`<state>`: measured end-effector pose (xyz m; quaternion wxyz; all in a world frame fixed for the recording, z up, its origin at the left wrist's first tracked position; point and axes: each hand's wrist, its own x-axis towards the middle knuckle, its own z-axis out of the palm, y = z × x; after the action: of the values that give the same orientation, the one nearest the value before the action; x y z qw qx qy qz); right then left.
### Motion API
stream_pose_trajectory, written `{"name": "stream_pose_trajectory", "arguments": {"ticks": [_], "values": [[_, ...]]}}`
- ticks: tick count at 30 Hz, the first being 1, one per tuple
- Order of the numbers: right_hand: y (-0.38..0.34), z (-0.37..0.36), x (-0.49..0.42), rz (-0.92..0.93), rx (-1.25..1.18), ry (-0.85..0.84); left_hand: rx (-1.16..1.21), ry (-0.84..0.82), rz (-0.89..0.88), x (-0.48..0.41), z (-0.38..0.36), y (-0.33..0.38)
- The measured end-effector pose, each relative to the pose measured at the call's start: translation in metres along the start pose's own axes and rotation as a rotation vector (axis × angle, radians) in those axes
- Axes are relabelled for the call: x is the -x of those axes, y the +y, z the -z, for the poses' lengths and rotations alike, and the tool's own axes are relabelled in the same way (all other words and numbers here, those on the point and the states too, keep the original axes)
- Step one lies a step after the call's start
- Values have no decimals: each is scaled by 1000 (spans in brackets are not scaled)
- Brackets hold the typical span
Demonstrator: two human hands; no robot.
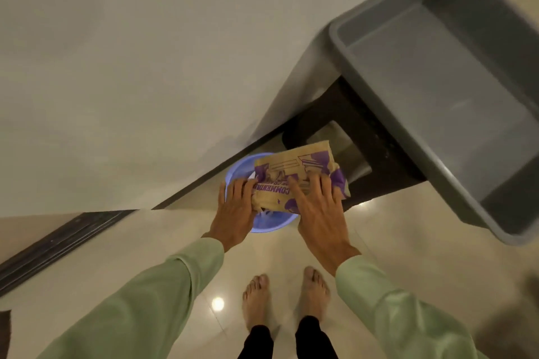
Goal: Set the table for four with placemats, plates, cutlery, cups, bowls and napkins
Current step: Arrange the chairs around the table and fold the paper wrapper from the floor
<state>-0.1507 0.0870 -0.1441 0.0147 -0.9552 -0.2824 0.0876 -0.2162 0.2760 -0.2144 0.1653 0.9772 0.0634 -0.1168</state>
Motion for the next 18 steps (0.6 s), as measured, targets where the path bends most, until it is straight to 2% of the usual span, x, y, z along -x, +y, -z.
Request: {"name": "stream_pose_trajectory", "arguments": {"ticks": [4, 8, 13, 15, 18], "values": [[7, -65, -17, 92, 98, -45, 47, -56, 49, -18, -65, -22], [4, -92, -41, 126, 150, -40, 131, -67, 125, -33, -101, -36], [-10, -109, -65, 164, 171, -35, 369, 62, 80, -37, -103, -21], [-14, -115, -68, 226, 198, -40, 345, 102, 33, -35, -100, -10], [-18, -126, -75, 273, 190, -61, 467, 159, 75, -38, -108, -11]]}}
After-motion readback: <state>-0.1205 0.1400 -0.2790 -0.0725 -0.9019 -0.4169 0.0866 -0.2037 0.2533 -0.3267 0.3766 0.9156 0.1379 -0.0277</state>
